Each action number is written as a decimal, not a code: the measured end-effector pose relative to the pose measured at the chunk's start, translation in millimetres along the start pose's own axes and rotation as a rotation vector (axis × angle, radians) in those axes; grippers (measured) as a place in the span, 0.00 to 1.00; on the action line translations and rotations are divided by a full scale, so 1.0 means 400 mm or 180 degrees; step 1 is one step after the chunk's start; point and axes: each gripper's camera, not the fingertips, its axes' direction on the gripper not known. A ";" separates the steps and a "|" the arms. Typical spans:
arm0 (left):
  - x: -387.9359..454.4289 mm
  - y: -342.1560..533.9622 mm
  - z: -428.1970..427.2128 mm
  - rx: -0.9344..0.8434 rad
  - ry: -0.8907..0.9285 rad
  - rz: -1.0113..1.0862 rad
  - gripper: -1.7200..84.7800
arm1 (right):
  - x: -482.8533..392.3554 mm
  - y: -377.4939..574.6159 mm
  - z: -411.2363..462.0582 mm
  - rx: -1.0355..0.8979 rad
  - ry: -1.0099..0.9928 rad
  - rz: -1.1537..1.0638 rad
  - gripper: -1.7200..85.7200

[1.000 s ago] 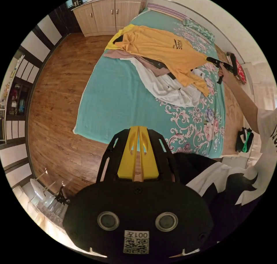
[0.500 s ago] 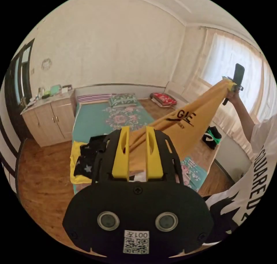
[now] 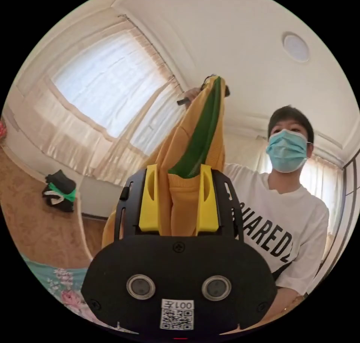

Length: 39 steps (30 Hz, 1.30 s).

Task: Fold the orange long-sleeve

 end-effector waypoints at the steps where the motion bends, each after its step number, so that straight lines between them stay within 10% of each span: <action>1: -0.018 0.020 0.038 0.0191 0.0185 -0.0037 0.12 | -0.013 0.026 -0.025 0.0027 0.0103 0.0076 0.04; 6: -0.070 0.026 0.145 0.0716 0.0308 -0.0263 0.01 | -0.123 0.274 -0.214 0.0485 0.0861 0.0733 0.04; 12: -0.027 -0.140 0.189 0.0358 -0.1278 0.0054 0.01 | -0.208 0.512 -0.332 0.0451 0.1446 0.1345 0.04; 17: 0.032 -0.291 0.245 -0.0176 -0.2780 0.0393 0.02 | -0.233 0.654 -0.326 0.0394 0.1236 0.1814 0.04; 25: -0.002 -0.243 0.309 -0.0968 -0.3067 0.0272 0.02 | -0.249 0.809 -0.251 0.0886 0.0304 0.2440 0.04; 31: -0.132 -0.265 0.236 -0.0988 -0.2751 0.0023 0.01 | -0.063 0.852 -0.199 0.1208 -0.0218 0.3066 0.04; 39: -0.638 -0.451 0.093 -0.1830 -0.3472 -0.0324 0.02 | 0.650 0.911 0.152 0.0127 0.0016 0.2661 0.04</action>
